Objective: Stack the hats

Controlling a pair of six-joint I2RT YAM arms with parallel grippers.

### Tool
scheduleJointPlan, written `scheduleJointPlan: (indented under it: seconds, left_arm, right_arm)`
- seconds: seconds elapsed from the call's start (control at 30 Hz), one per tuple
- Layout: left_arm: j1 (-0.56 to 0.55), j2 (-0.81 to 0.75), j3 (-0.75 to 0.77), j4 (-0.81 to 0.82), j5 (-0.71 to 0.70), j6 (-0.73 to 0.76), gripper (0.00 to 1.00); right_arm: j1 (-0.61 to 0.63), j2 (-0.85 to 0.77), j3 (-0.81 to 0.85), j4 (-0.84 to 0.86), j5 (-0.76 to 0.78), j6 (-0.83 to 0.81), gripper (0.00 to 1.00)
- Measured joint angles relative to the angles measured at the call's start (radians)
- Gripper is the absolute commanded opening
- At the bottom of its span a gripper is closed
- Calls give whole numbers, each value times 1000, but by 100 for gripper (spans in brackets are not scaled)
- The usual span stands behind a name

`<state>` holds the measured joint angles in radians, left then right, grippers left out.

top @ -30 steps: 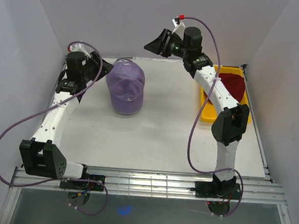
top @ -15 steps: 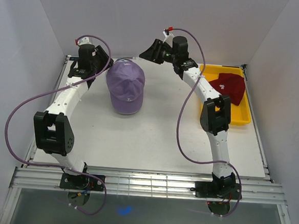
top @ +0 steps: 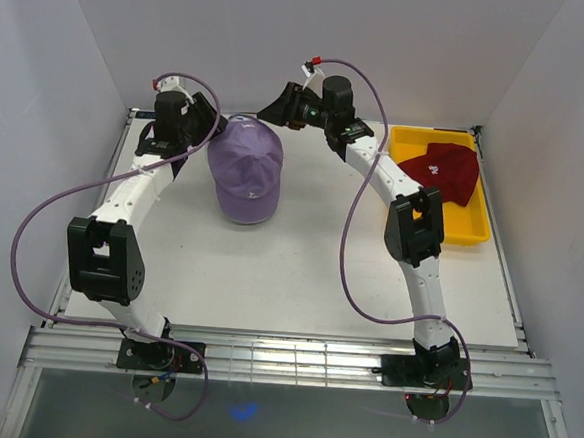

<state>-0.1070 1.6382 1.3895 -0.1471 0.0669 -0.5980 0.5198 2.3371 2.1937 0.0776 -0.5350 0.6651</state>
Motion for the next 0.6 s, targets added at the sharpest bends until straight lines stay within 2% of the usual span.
scheduleJointPlan:
  seconds: [0.3,0.5,0.6]
  left_arm:
    - [0,0,-15,23,32,5,54]
    - [-2,4,-20,28,41,8,43]
    - [-2,10,-20,30,45,7,35]
  right_arm:
    - [3,30,0,-1,1,-19,59]
    - [14,49,0,-7,5,-22,58]
    - [17,49,2,-6,8,-26,51]
